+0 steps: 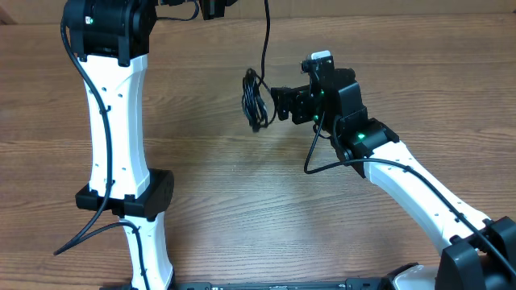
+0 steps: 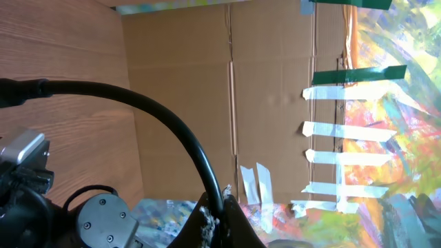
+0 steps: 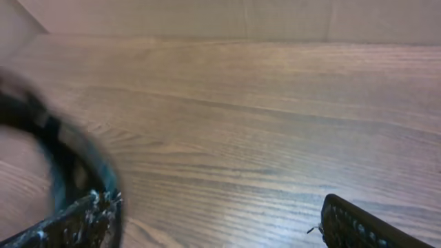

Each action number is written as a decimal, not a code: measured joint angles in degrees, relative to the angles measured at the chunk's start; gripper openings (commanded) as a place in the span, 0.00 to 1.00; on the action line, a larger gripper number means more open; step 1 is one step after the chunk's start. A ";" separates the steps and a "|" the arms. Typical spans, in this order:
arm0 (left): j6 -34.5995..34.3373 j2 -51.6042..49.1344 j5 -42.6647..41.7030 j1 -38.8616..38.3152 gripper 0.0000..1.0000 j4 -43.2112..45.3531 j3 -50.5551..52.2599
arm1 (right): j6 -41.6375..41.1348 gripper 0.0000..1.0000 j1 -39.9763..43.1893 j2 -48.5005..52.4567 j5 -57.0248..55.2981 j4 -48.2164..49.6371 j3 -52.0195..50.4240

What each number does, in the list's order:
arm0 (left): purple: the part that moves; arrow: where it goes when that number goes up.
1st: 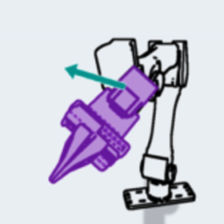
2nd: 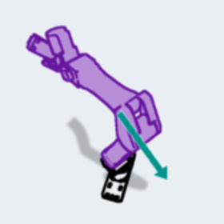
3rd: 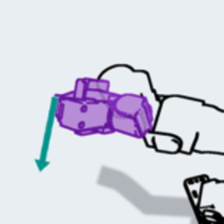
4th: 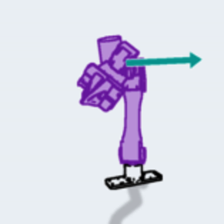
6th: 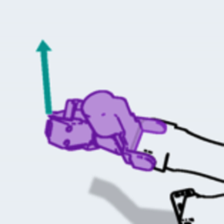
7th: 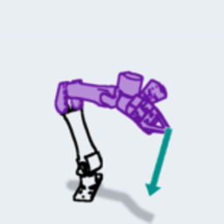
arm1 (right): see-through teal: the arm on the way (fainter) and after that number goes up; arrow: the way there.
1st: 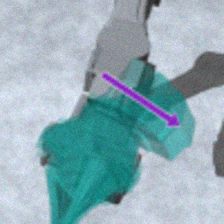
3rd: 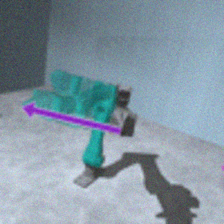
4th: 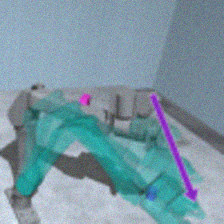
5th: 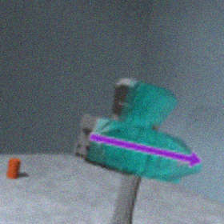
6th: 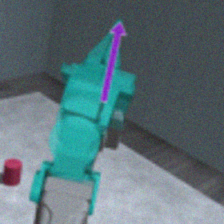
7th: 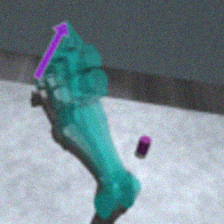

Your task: Untangle cables

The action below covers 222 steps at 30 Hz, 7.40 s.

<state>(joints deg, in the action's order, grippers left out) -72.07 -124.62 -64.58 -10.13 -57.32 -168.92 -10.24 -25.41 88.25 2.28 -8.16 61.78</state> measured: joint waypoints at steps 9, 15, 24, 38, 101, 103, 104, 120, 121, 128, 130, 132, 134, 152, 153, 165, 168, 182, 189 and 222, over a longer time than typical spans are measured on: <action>0.00 0.00 0.33 0.00 0.04 0.13 0.00 | 1.20 0.95 0.24 -3.28 0.28 -3.54 3.56; 0.00 0.00 0.35 0.00 0.04 0.13 0.00 | 1.29 0.95 0.26 -1.86 0.28 -5.22 3.56; 0.00 0.02 0.50 0.00 0.04 0.13 0.00 | 1.33 0.95 0.26 -1.07 -1.29 -5.62 3.56; 0.00 0.00 0.52 0.00 0.04 0.31 0.00 | 1.33 0.94 0.24 2.58 -2.69 -5.92 3.56; 65.29 12.94 35.36 7.06 0.56 -34.95 -1.31 | 0.26 0.04 7.61 -10.32 17.66 -42.64 36.61; 71.14 11.85 35.01 4.87 0.86 -36.85 -1.33 | 1.11 0.04 7.82 -10.71 16.50 -43.76 38.62; 74.36 11.19 34.03 3.98 0.95 -38.14 -1.33 | 1.51 0.04 7.91 -10.78 16.22 -44.61 39.21; 101.09 -8.55 24.30 -12.55 0.95 -38.34 0.74 | 4.28 0.04 8.13 -10.88 13.97 -47.06 39.89; 101.42 -9.62 24.30 -13.03 0.91 -37.94 0.81 | 4.31 0.04 8.13 -10.88 13.97 -47.01 39.89; 102.53 -11.50 24.26 -13.79 0.04 -35.67 1.01 | 4.92 0.04 8.13 -10.88 13.79 -47.10 39.89; 102.49 -11.50 24.26 -13.81 0.04 -35.04 1.01 | 5.03 0.07 8.11 -10.86 13.16 -47.21 39.89; 100.85 -11.50 25.44 -13.81 0.04 -33.31 1.01 | 5.29 1.00 8.13 -10.88 11.69 -47.60 39.89; 95.80 -11.50 28.83 -12.83 0.04 -32.52 0.59 | 5.53 1.00 8.37 -10.88 8.11 -48.19 39.91; 57.68 7.50 48.46 0.26 0.04 -33.29 -5.14 | -6.91 1.00 13.31 4.13 11.10 -48.09 40.11; 54.58 7.87 51.01 0.26 0.04 -33.55 -5.16 | -8.98 1.00 13.31 4.74 12.13 -47.56 40.11; 21.14 7.17 73.24 0.20 0.04 -36.94 -5.03 | -18.36 0.95 8.24 5.31 22.32 -40.70 40.11; 16.76 7.17 78.44 -0.26 0.04 -38.77 -4.35 | -19.43 0.95 5.53 5.31 20.44 -40.24 40.11; -14.49 1.66 81.42 -3.78 0.05 -38.91 2.58 | -19.06 0.83 1.75 5.31 12.22 -40.52 40.11; -24.59 -1.07 79.73 -5.66 0.04 -38.16 2.73 | -18.21 0.81 1.66 8.90 10.32 -40.09 40.11; -28.52 -1.07 75.82 -6.40 0.04 -38.07 2.73 | -16.70 0.04 -9.25 24.26 7.56 -31.91 40.11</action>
<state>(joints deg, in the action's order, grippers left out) -100.60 -125.69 11.25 -16.53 -95.39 -166.19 -26.94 -34.65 112.51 9.85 -40.07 101.89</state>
